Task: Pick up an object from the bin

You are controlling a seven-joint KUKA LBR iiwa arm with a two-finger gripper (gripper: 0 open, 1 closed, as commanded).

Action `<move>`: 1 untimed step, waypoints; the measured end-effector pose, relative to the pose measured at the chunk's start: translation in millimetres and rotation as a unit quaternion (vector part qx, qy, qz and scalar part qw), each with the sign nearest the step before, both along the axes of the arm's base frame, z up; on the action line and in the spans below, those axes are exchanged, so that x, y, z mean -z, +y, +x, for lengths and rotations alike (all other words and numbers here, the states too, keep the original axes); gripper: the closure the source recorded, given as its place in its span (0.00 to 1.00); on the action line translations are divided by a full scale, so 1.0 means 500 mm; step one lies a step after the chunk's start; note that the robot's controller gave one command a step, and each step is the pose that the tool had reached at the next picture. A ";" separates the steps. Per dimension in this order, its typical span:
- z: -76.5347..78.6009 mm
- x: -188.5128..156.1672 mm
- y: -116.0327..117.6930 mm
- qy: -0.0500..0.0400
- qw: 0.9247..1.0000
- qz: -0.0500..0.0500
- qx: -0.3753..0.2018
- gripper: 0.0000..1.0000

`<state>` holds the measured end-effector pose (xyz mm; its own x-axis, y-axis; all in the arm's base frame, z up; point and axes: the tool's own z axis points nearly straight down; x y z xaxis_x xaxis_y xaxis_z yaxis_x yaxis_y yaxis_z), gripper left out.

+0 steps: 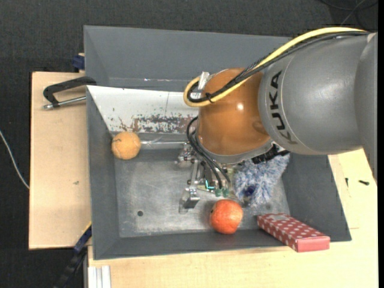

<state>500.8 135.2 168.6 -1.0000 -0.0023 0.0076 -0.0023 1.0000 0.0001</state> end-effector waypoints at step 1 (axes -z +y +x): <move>0.003 -0.008 -0.002 -0.004 1.000 0.001 0.001 0.00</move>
Offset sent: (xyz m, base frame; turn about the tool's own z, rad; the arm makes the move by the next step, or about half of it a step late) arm -0.0023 -0.0532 0.0720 -0.1682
